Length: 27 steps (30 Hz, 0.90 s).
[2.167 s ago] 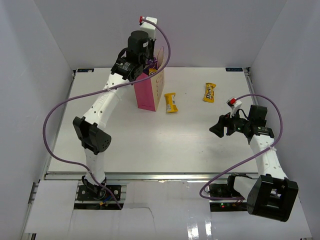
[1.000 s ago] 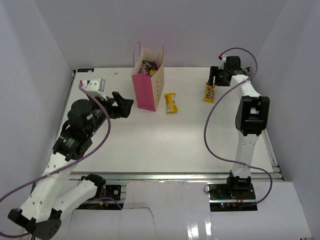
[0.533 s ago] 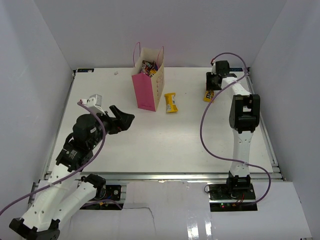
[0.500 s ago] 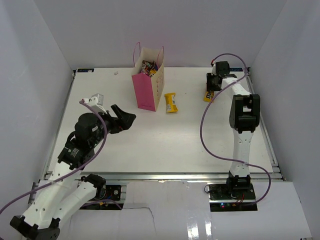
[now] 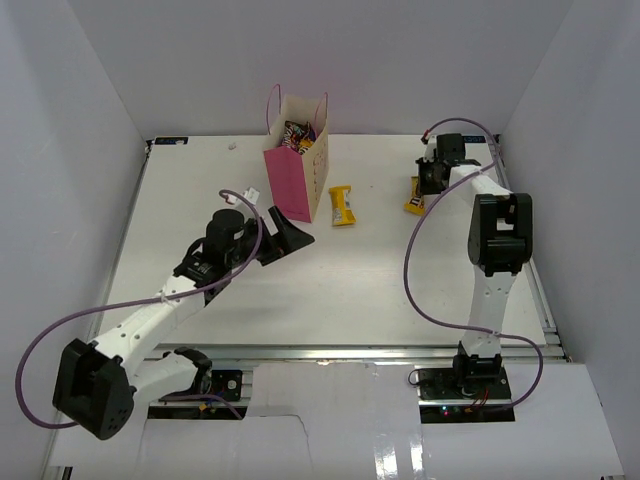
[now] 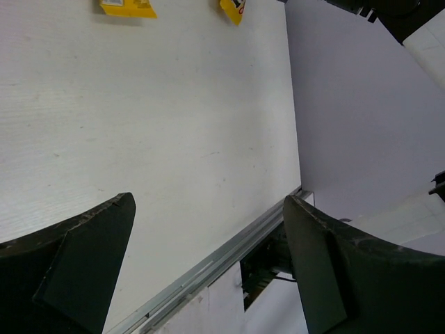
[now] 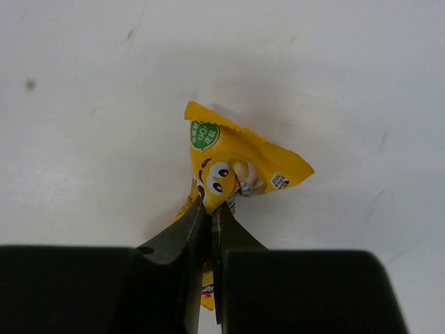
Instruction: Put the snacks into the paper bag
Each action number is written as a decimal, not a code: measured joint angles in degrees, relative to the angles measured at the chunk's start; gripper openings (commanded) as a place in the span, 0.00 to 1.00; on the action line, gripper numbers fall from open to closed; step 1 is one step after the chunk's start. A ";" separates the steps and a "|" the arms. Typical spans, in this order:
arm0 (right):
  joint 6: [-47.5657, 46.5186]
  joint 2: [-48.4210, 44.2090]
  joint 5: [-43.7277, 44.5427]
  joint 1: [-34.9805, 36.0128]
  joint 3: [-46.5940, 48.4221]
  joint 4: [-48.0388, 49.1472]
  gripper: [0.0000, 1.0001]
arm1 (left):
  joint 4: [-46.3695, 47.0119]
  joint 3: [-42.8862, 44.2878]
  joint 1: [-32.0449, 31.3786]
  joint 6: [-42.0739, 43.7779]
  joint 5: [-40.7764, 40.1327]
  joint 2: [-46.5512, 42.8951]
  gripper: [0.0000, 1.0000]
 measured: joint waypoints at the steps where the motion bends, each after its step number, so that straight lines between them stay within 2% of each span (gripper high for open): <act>1: -0.28 -2.12 -1.77 -0.20 -2.99 0.42 0.08 | 1.75 0.00 -0.79 -0.61 0.55 1.49 0.97; 4: -2.93 -9.35 -9.81 -0.87 -12.83 0.81 0.08 | 6.86 0.02 -3.37 -2.10 1.86 5.70 0.97; 8: -8.63 -21.68 -26.58 -1.77 -27.36 2.23 0.08 | 10.67 1.33 -6.54 -2.86 3.17 13.40 0.98; 12: -14.58 -31.98 -42.58 -1.51 -37.70 1.14 0.08 | 12.20 4.87 -8.90 -2.84 4.50 21.49 0.98; 15: -18.16 -36.06 -50.62 -0.22 -42.29 -0.55 0.08 | 13.16 8.52 -10.54 -2.82 5.51 27.76 0.97; 20: -20.55 -41.44 -57.44 2.47 -47.95 -2.75 0.08 | 15.26 12.59 -12.72 -2.91 7.04 34.01 0.97; 27: -19.10 -45.66 -59.98 5.11 -49.55 -1.53 0.08 | 17.94 14.21 -14.69 -4.04 9.55 36.37 0.91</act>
